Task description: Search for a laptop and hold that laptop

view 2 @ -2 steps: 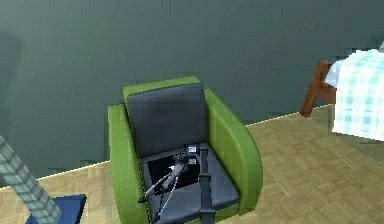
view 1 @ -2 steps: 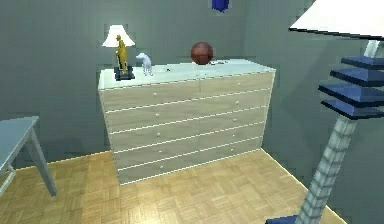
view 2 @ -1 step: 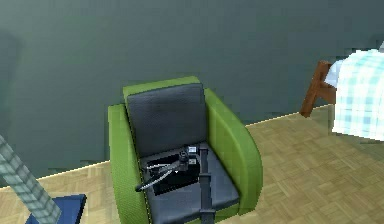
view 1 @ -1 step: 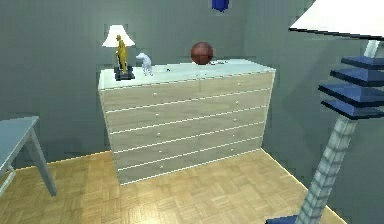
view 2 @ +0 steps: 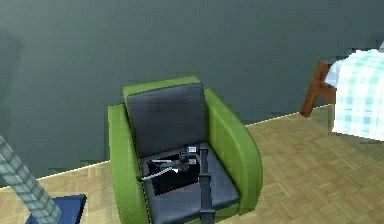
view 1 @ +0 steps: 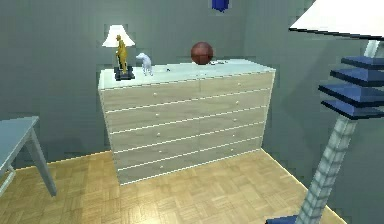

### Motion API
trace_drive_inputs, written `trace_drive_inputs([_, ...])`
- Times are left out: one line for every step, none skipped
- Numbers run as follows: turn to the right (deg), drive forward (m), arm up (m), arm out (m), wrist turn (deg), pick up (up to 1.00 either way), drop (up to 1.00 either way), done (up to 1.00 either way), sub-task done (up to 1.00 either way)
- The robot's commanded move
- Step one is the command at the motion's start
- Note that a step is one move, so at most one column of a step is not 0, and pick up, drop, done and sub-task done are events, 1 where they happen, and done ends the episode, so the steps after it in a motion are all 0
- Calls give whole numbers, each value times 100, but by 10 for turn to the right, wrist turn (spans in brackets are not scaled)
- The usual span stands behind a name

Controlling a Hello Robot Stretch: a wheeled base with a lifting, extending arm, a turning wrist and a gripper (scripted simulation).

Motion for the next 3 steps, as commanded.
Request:
trace_drive_inputs([0,0,-30,0,0,0,0,0,0])
trace_drive_inputs([0,0,0,0,0,100,0,0,0])
trace_drive_inputs([0,0,10,0,0,0,0,0,0])
